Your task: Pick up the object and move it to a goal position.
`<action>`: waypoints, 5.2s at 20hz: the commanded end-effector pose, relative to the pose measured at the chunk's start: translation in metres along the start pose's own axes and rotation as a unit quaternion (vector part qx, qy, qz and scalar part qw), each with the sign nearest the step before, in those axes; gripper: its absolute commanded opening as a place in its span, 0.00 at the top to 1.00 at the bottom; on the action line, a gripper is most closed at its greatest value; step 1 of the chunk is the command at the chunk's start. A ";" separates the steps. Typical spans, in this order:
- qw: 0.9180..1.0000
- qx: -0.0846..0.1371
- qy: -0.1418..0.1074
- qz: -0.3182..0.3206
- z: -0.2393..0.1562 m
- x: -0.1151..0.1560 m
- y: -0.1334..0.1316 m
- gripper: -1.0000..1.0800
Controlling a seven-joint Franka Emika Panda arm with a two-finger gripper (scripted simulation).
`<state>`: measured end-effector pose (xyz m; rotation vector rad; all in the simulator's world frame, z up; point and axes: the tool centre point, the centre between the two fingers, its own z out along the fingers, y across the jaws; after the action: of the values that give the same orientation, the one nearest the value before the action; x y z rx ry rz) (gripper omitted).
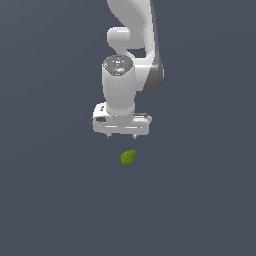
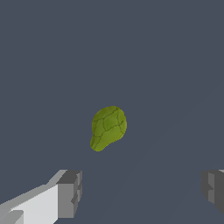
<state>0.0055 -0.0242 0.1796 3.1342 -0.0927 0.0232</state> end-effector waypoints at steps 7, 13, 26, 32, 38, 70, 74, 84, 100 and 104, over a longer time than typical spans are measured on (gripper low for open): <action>1.000 -0.011 0.001 -0.009 -0.001 0.000 0.010 0.04; 1.000 -0.016 0.001 -0.017 -0.002 0.000 0.016 0.04; 0.999 -0.011 0.000 0.047 0.010 0.003 0.008 0.04; 0.993 -0.008 -0.001 0.114 0.023 0.006 0.001 0.04; 0.981 -0.004 -0.003 0.193 0.038 0.009 -0.007 0.04; 0.896 -0.001 -0.008 0.444 0.089 0.016 -0.034 0.04; 0.896 -0.001 -0.008 0.444 0.098 0.016 -0.034 0.04; 0.895 -0.001 -0.008 0.446 0.138 0.015 -0.034 0.04; 0.895 -0.001 -0.008 0.446 0.137 0.017 -0.036 1.00; 0.895 -0.001 -0.008 0.446 0.133 0.023 -0.043 1.00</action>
<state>0.0294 0.0132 0.0433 2.7676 -1.4843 -0.0032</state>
